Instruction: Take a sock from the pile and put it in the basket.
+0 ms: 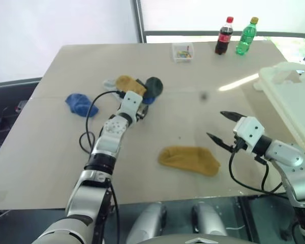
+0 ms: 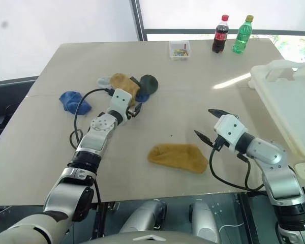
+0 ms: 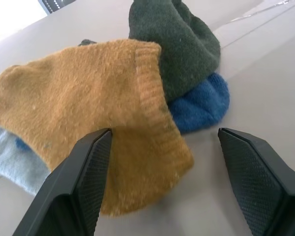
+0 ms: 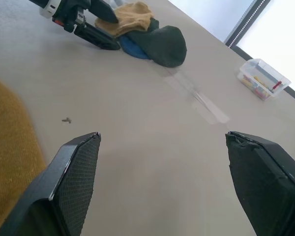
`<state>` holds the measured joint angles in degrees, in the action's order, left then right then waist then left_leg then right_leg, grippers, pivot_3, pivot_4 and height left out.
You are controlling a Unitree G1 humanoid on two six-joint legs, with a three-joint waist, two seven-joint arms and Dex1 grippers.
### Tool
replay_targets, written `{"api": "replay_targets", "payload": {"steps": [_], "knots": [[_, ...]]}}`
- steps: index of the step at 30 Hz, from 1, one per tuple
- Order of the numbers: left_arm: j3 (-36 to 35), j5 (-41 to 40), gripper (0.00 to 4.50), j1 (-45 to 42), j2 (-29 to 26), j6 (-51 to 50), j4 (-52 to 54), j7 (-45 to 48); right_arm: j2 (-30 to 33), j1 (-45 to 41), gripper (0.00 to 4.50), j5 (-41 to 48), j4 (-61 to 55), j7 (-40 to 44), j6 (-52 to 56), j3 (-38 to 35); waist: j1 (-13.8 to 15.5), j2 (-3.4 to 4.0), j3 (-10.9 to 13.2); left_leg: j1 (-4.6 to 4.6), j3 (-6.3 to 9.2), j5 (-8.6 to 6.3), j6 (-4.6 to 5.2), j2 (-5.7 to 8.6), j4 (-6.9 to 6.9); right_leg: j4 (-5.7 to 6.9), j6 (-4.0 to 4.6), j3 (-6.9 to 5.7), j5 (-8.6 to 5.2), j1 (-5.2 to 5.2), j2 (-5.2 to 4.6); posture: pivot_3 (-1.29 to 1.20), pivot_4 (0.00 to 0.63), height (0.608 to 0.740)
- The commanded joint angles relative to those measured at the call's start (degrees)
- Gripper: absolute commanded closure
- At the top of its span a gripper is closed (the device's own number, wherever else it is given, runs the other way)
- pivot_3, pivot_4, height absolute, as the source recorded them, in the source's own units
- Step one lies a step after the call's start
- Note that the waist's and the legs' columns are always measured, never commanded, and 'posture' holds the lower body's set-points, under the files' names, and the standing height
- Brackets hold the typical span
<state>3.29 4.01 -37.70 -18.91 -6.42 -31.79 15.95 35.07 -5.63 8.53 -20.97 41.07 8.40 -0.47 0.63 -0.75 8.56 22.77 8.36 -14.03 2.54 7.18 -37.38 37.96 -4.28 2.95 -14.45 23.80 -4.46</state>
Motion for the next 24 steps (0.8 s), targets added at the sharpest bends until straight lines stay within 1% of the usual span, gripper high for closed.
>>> {"api": "replay_targets", "payload": {"steps": [1,2,3,4,5,7,9,10,17,20,24], "knots": [[-0.33,0.88,0.84,-0.37,-0.19,1.76,-0.79,-0.97,0.37,0.4,0.34,0.95,-2.32,0.21,-1.33,-1.27,0.04,0.0,0.0,0.0,0.0,0.0,0.0,0.0,0.0,0.01,0.0,0.0,0.0,0.0,0.0,0.0,0.15,0.74],[-0.36,1.05,1.38,-0.39,-0.21,1.99,-0.9,-1.13,0.37,0.46,0.27,0.98,-2.35,0.21,-1.32,-1.3,0.03,0.0,0.0,0.0,0.0,0.0,0.0,0.0,0.0,0.01,0.0,0.0,0.0,0.0,0.0,0.0,0.15,0.74],[-0.41,1.17,1.64,-0.43,-0.24,2.23,-1.07,-1.29,0.34,0.43,0.27,0.96,-2.33,0.16,-1.3,-1.25,0.02,0.0,0.0,0.0,0.0,0.0,0.0,0.0,0.0,0.01,0.0,0.0,0.0,0.0,0.0,0.0,0.15,0.74],[-0.54,1.13,2.07,-0.34,-0.28,2.24,-1.08,-1.32,0.33,0.41,0.27,0.96,-2.3,0.13,-1.28,-1.23,0.02,0.0,0.0,0.0,0.0,0.0,0.0,0.0,-0.01,0.01,0.0,0.0,0.0,0.0,0.0,0.0,0.15,0.74],[-0.63,1.07,2.6,-0.13,-0.34,2.23,-0.94,-1.31,0.36,0.39,0.27,0.95,-2.26,0.14,-1.31,-1.22,0.03,0.0,0.0,0.0,0.0,0.0,0.0,0.0,-0.01,0.01,0.0,0.0,0.0,0.0,0.0,0.0,0.15,0.74],[-0.52,1.17,3.4,0.64,-0.48,2.22,-0.22,-1.26,0.39,0.28,0.27,0.98,-2.12,0.17,-1.37,-1.23,0.05,0.0,0.0,0.0,0.0,0.0,0.0,0.0,-0.01,0.01,0.0,0.0,0.0,0.0,0.0,0.0,0.15,0.74],[-0.5,1.34,4.37,1.45,-0.55,2.11,0.66,-1.36,0.41,0.04,0.27,1.02,-1.89,0.21,-1.44,-1.17,0.05,0.0,0.0,0.0,0.0,0.0,0.0,0.0,-0.01,0.01,0.0,0.0,0.0,0.0,0.0,0.0,0.15,0.74],[-0.6,1.32,4.48,1.98,-0.57,1.85,1.24,-1.29,0.4,-0.11,0.27,1.03,-1.74,0.23,-1.46,-1.1,0.06,0.0,-0.01,0.0,0.0,0.0,0.0,0.0,-0.01,0.01,0.0,0.0,0.0,0.0,0.0,0.0,0.15,0.74],[-2.38,-0.24,4.48,7.95,-1.1,-0.87,9.2,-0.62,0.06,-0.79,0.27,0.98,-0.97,0.46,-1.73,-0.32,-0.12,0.01,-0.02,-0.02,-0.01,0.0,0.0,0.0,-0.01,0.02,0.0,0.02,0.0,0.0,0.0,0.0,0.15,0.74],[-3.32,-3.08,4.48,11.46,-0.9,-3.28,14.81,1.93,-0.22,-1.32,0.27,0.95,-0.23,0.8,-2.17,0.19,-0.24,0.02,-0.02,-0.04,-0.03,0.0,0.0,-0.01,-0.01,0.02,0.0,0.05,0.0,-0.01,0.01,0.0,0.15,0.74],[-5.32,-9.13,4.48,19.88,-3.03,-11.75,27.76,8.02,-0.37,-1.76,0.27,1.0,0.27,1.39,-2.61,0.72,-0.45,0.02,-0.02,-0.04,-0.04,0.0,0.0,-0.01,-0.01,0.03,0.0,0.06,0.0,0.0,0.0,0.0,0.15,0.74]]}}
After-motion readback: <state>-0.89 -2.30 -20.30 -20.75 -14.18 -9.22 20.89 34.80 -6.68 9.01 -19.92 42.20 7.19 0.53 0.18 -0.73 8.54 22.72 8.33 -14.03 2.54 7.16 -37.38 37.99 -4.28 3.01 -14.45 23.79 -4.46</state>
